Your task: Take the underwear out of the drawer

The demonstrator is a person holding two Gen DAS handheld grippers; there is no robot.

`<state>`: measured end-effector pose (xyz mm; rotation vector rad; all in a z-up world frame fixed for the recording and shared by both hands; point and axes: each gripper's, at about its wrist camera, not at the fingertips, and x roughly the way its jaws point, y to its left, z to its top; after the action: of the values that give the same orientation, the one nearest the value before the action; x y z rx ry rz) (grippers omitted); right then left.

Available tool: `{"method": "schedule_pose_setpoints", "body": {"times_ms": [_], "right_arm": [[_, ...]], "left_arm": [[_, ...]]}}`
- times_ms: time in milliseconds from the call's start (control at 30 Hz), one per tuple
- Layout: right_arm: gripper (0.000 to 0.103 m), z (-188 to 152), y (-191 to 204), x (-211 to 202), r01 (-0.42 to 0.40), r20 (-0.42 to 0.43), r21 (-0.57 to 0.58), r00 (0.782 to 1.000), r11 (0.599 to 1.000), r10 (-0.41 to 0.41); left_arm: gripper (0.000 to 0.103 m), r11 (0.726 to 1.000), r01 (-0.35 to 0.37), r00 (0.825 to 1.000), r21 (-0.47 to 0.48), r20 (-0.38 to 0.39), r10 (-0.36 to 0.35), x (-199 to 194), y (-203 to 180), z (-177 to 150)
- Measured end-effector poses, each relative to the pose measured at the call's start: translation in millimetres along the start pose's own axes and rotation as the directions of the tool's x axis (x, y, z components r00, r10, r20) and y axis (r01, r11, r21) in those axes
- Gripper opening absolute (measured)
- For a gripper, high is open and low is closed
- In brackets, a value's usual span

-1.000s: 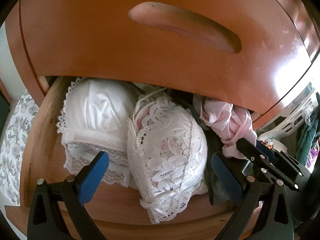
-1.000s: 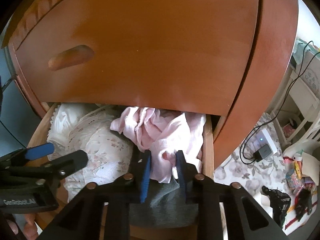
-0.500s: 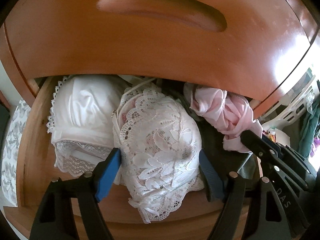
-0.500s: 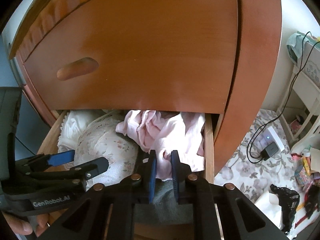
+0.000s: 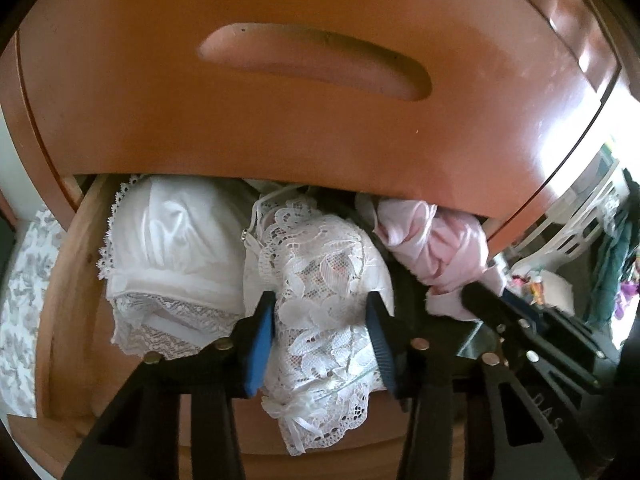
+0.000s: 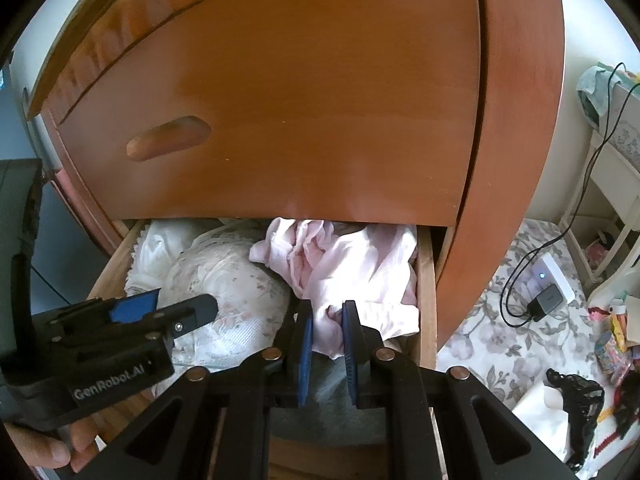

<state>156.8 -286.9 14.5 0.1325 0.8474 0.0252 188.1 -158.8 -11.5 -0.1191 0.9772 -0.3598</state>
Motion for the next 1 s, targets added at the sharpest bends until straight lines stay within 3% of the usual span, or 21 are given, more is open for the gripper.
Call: {"method": "schedule_pose_setpoints", "body": {"times_ms": [200,533,867,933,1000], "right_arm": [[0.013,-1,-2,-4,-0.055,0.016,0.025,0.998,0.998,0.055],[0.011,-1,-5,-14,-0.138,0.051,0.052,0.989,0.989,0.136],[0.011,0,-7,-34,-0.256,0.113,0.082,0.963,0.963,0.246],[0.011,0,-9,-37,-0.285,0.126,0.089,0.954,0.954,0.273],[0.011,0,-11,-42,-0.299,0.137,0.091,0.948,0.95,0.286]], "left_arm": [[0.027,0.998,0.067,0.996,-0.019,0.065,-0.066,-14,5,2],[0.025,0.994,0.091,0.995,-0.062,0.055,-0.088,-28,28,3],[0.044,0.99,0.063,0.998,-0.123,-0.009,-0.065,-28,47,2],[0.05,0.99,0.062,0.998,-0.129,-0.02,-0.065,-27,49,1],[0.065,0.989,0.062,0.997,-0.134,-0.039,-0.068,-24,52,0]]}}
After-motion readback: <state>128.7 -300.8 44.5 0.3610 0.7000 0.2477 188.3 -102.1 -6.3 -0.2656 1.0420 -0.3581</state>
